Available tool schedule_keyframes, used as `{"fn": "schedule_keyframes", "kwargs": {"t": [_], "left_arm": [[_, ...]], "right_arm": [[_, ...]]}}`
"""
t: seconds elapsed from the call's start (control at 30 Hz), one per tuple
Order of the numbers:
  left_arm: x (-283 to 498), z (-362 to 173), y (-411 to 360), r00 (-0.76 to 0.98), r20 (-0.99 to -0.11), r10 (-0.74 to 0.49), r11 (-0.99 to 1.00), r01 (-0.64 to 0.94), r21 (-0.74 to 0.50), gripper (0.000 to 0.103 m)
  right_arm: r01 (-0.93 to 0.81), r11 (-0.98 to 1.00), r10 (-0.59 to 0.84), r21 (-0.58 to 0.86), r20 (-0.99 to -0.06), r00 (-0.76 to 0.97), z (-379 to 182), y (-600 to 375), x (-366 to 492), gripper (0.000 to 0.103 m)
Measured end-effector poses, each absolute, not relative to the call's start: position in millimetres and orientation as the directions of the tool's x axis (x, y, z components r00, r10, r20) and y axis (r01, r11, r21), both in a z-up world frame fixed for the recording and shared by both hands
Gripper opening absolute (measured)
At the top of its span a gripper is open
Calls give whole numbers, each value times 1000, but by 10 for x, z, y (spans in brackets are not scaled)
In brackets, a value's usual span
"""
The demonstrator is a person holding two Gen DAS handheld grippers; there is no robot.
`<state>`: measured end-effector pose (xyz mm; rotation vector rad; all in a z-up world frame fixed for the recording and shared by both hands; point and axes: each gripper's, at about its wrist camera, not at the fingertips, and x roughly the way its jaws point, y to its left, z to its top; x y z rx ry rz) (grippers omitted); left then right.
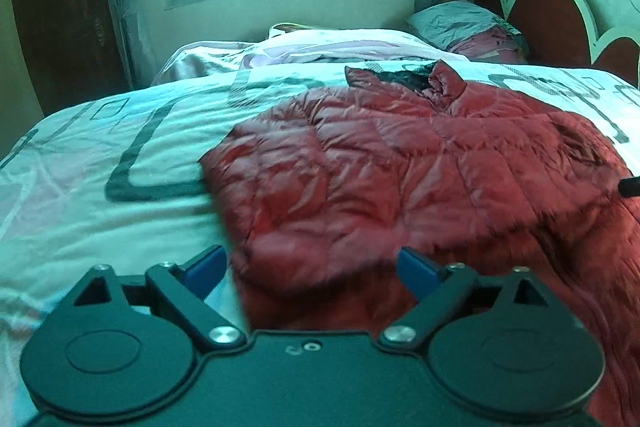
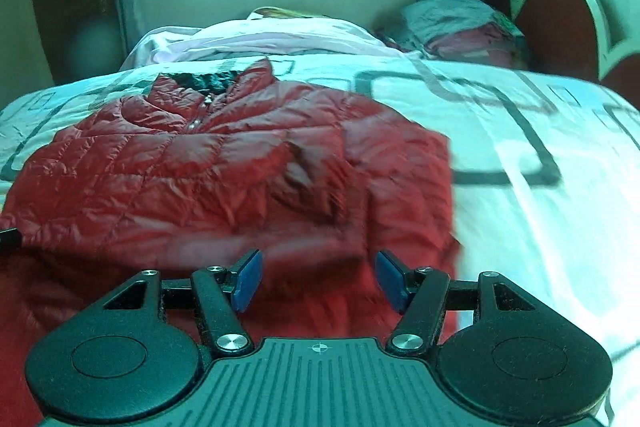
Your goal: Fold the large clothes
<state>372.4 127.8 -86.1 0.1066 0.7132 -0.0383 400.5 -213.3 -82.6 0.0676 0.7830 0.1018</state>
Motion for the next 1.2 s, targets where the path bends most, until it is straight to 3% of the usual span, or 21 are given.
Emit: {"fn": "schedule_keyframes", "kwargs": {"t": [0.03,0.1,0.3,0.43,0.47,0.5,0.57,0.77,1.2], "left_arm": [[3652,-857,1320,753,-658,2,994,68,81,86],[3450,-872,1420,739,-673,17,996,48,78,81],[2794,-860,1575,711,-701,55,998,-35,43,81],[2433,-855,1615,697,-715,48,998,-67,2,88],[2342,-861,1641,688,-725,33,997,-78,-28,91],[2280,-863,1655,683,-730,21,995,-85,-51,92],[2104,-901,1722,676,-737,8,990,-108,-88,93],[1682,-949,1908,665,-746,-39,966,-166,-199,79],[1284,-1078,1998,683,-683,-259,844,-183,-503,79]], "right_arm": [[-50,993,113,109,-699,706,-812,-2209,3920,63],[-24,989,119,144,-694,711,-786,-2358,3759,78],[20,972,154,234,-699,698,-762,-2795,3241,79],[22,958,192,285,-698,689,-779,-3070,2813,79],[20,952,209,305,-699,684,-794,-3142,2704,77],[17,948,224,319,-701,677,-810,-3203,2612,64],[25,939,243,344,-712,659,-854,-3340,2412,55],[58,915,271,400,-714,645,-939,-3674,1908,55],[53,740,523,670,-624,581,-1147,-3973,1564,55]]}}
